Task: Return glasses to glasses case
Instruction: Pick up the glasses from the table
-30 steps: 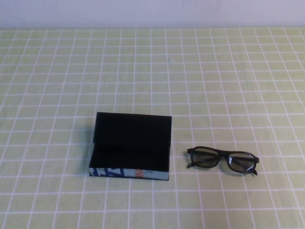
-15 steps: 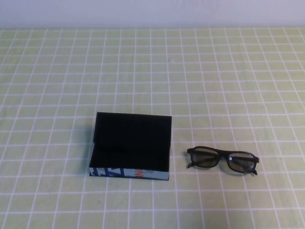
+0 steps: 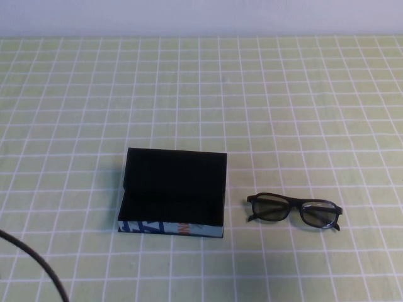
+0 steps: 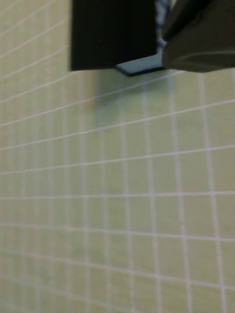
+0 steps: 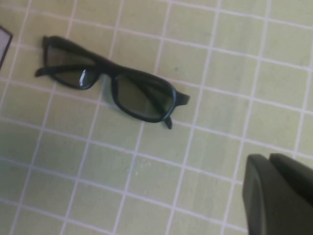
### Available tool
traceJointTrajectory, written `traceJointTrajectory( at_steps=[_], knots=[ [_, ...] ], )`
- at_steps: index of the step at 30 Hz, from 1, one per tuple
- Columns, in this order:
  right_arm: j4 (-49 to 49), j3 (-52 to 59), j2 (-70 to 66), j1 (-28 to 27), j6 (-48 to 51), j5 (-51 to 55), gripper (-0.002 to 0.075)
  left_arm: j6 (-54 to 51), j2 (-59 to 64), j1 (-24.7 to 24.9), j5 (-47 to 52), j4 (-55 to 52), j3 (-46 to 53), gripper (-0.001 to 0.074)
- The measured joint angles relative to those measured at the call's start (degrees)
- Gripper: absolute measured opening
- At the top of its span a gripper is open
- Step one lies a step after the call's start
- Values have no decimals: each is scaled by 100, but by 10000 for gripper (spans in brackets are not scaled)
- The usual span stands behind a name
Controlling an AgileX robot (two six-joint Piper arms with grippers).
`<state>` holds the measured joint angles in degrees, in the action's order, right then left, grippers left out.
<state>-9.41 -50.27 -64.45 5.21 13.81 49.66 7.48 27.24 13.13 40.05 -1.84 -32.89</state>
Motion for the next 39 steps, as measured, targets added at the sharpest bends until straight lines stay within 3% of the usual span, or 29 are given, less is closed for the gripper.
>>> traceJointTrajectory(
  at_steps=[7,18,21,29,39],
  knots=[
    [-44,-1281,-1450,588,879,694,-18,-1473,876,0,600,1636,0,-3],
    [77,-2033,-2400,1205,2771,544,-1,-1682,1182,0,380,1991,0,-3],
    [101,-2057,-2522,1214,2922,277,55,-1682,1182,0,305,2005,0,-3],
    [-145,-2057,-2975,1214,2991,-204,340,-1682,1182,0,163,2028,0,-3],
    [-403,-2057,-3556,1519,3539,74,377,-1686,1182,0,141,2028,0,-3]
  ],
)
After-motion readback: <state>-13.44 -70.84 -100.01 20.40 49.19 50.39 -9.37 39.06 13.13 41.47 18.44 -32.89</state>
